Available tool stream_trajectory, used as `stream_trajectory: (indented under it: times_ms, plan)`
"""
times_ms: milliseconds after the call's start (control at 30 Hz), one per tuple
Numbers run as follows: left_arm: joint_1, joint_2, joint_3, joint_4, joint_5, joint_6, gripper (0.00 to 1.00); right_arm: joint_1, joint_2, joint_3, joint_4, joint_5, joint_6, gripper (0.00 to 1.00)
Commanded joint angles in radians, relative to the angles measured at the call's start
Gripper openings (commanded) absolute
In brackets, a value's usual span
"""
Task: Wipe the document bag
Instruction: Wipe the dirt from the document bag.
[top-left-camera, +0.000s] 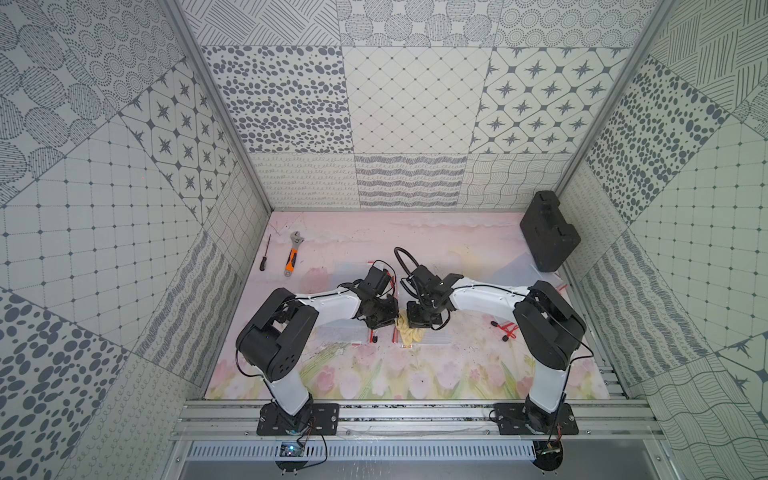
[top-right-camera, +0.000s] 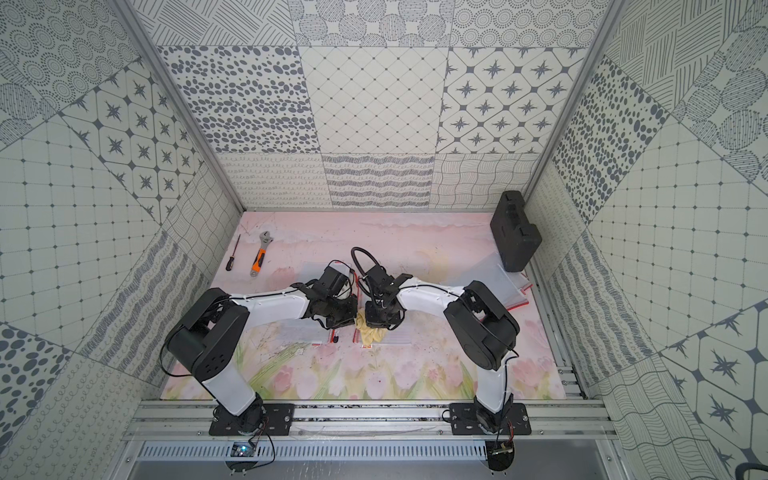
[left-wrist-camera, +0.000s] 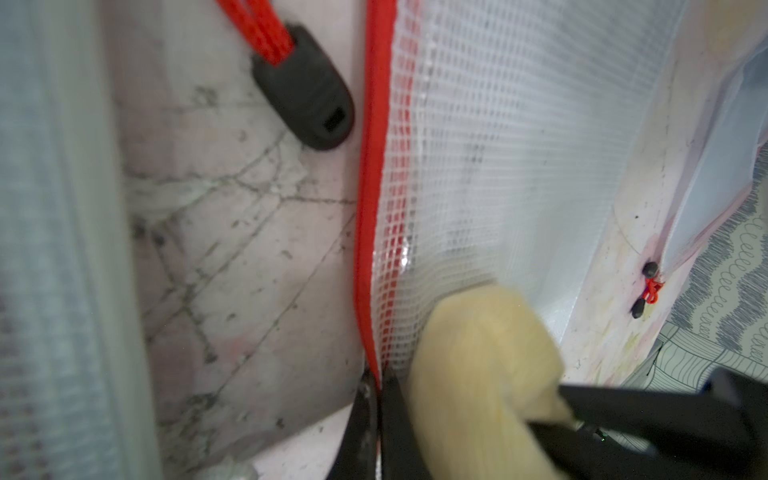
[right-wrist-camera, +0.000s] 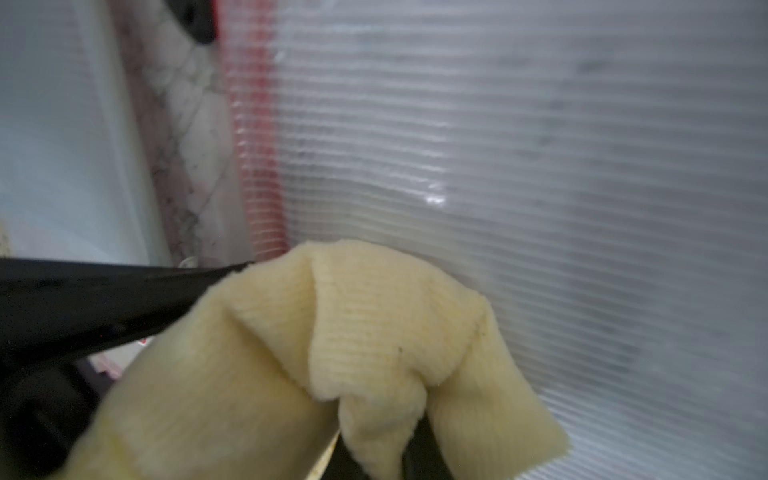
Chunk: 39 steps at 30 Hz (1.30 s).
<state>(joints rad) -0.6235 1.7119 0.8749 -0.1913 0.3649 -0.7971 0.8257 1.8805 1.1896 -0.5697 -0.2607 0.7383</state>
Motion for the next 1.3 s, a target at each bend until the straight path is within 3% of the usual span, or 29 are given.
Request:
stream_trajectory:
  times_ms: [0,167,300,400,467,600,700,767,867,1100,1267]
  plan:
    - [-0.018,0.011,0.013,-0.001,-0.013,-0.013,0.00,-0.011,0.054,-0.090,0.007,-0.033,0.063,0.00]
    - [-0.018,0.003,0.009,-0.017,-0.024,-0.001,0.00,-0.205,-0.050,-0.249,-0.005,0.001,0.009,0.00]
    - [-0.017,-0.007,0.005,-0.018,-0.038,-0.004,0.00,-0.340,-0.168,-0.283,-0.110,0.095,-0.064,0.00]
    - [-0.017,-0.003,0.006,-0.002,-0.042,-0.016,0.00,-0.314,-0.214,-0.251,-0.139,0.081,-0.067,0.00]
    - [-0.018,0.011,0.013,0.007,-0.038,-0.024,0.00,-0.241,-0.201,-0.206,-0.135,0.064,-0.035,0.00]
    - [-0.018,0.033,0.029,0.015,-0.032,-0.031,0.00,-0.042,-0.075,-0.080,-0.112,0.023,0.030,0.00]
    - [-0.017,0.031,0.033,0.008,-0.038,-0.027,0.00,0.024,-0.002,-0.071,-0.016,-0.069,0.096,0.00]
    - [-0.017,0.025,0.039,-0.013,-0.050,-0.018,0.00,0.023,-0.012,-0.128,0.060,-0.098,0.139,0.00]
    - [-0.018,0.013,0.038,-0.034,-0.066,-0.002,0.00,-0.035,-0.064,-0.214,0.031,-0.065,0.122,0.00]
    - [-0.012,0.004,0.041,-0.065,-0.093,0.022,0.00,-0.320,-0.304,-0.431,-0.143,0.028,-0.029,0.00]
    - [-0.012,0.024,0.042,-0.027,-0.057,0.006,0.00,-0.254,-0.334,-0.348,-0.163,0.044,0.005,0.00]
